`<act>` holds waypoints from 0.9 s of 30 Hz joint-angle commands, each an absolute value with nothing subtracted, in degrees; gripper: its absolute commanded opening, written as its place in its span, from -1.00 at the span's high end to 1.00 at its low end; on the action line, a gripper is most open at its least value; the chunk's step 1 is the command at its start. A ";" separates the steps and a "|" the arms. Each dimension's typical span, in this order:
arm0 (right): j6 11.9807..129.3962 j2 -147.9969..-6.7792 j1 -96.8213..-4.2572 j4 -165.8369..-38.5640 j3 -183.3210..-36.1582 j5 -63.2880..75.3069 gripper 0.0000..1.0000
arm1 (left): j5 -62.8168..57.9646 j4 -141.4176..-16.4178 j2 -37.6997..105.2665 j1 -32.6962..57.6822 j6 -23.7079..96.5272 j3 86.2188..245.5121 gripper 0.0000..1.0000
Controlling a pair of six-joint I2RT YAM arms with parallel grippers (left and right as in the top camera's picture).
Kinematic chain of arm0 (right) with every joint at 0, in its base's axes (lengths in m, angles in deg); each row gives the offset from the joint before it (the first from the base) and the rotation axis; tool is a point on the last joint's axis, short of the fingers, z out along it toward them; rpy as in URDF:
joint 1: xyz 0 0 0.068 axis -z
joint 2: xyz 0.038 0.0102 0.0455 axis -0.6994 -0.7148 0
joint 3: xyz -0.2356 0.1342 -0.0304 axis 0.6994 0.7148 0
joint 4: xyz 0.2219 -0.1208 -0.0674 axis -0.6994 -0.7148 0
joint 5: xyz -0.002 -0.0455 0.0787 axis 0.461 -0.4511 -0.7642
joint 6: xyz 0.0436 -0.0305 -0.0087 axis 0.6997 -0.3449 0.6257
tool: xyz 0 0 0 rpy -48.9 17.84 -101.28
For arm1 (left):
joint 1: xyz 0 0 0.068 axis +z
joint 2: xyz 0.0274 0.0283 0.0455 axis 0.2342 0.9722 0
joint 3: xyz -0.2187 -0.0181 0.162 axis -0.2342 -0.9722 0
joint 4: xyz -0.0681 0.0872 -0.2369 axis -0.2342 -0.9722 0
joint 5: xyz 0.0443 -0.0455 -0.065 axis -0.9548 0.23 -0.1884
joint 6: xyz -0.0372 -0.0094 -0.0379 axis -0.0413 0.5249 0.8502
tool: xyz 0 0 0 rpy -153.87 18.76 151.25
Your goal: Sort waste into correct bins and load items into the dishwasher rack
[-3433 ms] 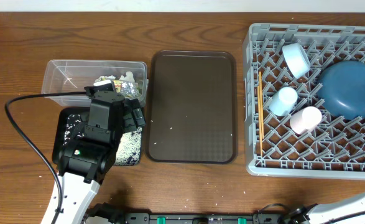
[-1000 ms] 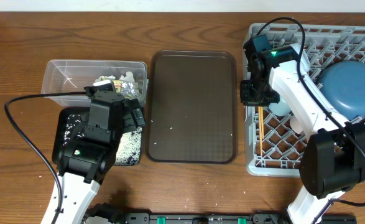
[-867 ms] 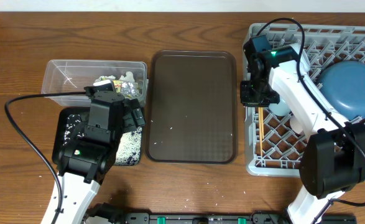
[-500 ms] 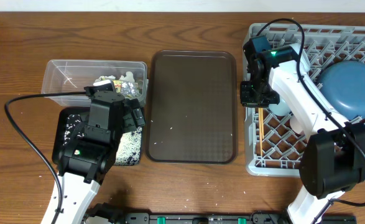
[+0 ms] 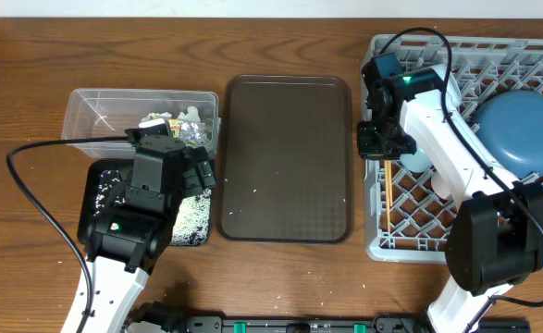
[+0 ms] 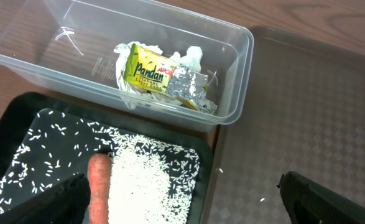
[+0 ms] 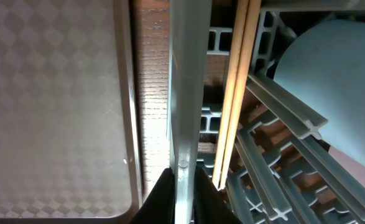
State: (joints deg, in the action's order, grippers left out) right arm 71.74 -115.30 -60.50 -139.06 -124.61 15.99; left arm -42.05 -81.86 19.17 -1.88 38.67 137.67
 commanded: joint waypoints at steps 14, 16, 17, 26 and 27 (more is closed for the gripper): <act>68.57 -114.91 -60.95 -140.22 -124.18 18.54 0.43 | -42.73 -81.99 19.37 -1.64 37.69 137.65 -1.00; 68.57 -114.91 -60.95 -140.18 -124.02 18.54 0.42 | -42.73 -81.99 19.37 -1.64 37.69 137.65 -1.00; 68.57 -114.91 -60.95 -140.05 -123.83 18.54 0.41 | -42.73 -81.99 19.37 -1.64 37.69 137.65 -1.00; 69.09 -114.91 -60.95 -135.98 -119.06 18.52 0.50 | -42.73 -81.99 19.37 -1.64 37.69 137.65 -1.00; 69.16 -114.91 -60.95 -135.35 -118.52 18.54 0.59 | -42.73 -81.99 19.37 -1.64 37.69 137.65 -1.00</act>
